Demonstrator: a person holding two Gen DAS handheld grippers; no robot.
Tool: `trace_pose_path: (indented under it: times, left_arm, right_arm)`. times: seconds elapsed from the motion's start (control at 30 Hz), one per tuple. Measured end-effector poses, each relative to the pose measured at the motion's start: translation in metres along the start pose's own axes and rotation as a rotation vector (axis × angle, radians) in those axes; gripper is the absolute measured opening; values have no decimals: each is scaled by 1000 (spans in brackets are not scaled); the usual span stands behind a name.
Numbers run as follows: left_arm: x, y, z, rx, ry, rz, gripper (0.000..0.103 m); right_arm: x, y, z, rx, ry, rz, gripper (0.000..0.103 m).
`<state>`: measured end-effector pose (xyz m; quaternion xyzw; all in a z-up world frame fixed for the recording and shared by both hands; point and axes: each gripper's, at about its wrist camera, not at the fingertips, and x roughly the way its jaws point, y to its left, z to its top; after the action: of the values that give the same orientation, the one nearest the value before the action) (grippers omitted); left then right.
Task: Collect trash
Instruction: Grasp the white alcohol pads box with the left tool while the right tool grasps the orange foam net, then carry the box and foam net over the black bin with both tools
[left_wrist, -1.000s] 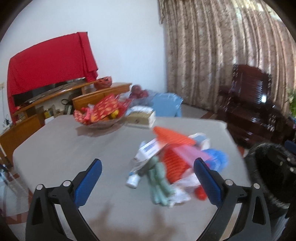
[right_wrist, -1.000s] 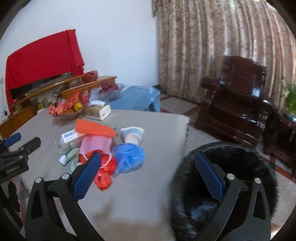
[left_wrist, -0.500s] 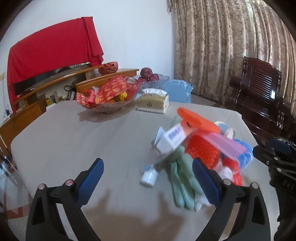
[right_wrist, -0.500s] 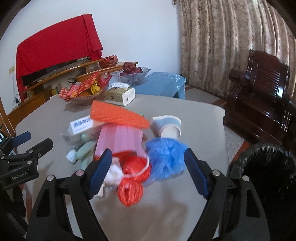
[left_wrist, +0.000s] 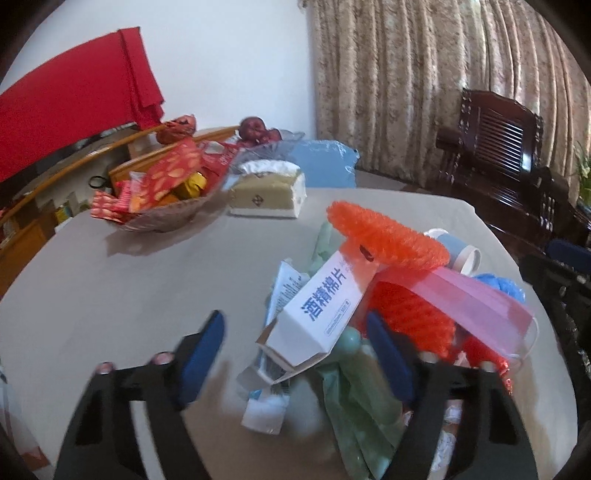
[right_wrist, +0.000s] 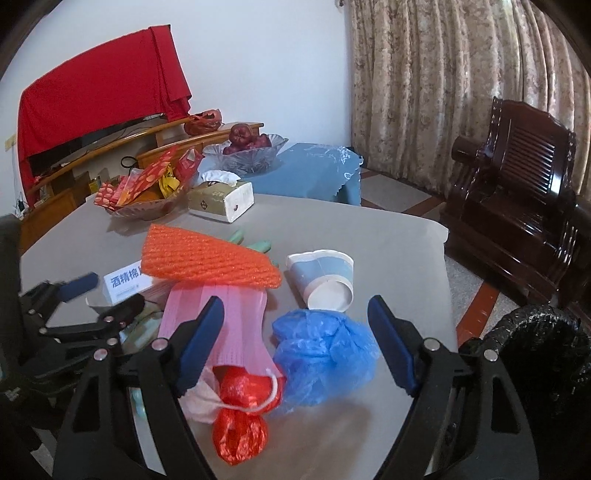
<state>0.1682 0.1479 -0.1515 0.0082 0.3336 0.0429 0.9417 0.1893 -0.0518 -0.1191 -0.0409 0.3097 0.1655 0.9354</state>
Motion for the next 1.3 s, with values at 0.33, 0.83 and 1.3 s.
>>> trace_pose_path:
  times: [0.33, 0.83, 1.3]
  left_arm:
    - [-15, 3, 5, -38, -53, -46, 41]
    - [-37, 30, 8, -124, -81, -42, 41]
    - [-48, 9, 17, -111, -104, -94, 42]
  right_arm:
    - [16, 25, 17, -51, -18, 55, 78]
    - [59, 57, 26, -101, 70, 94, 66]
    - [20, 22, 41, 13, 27, 216, 13]
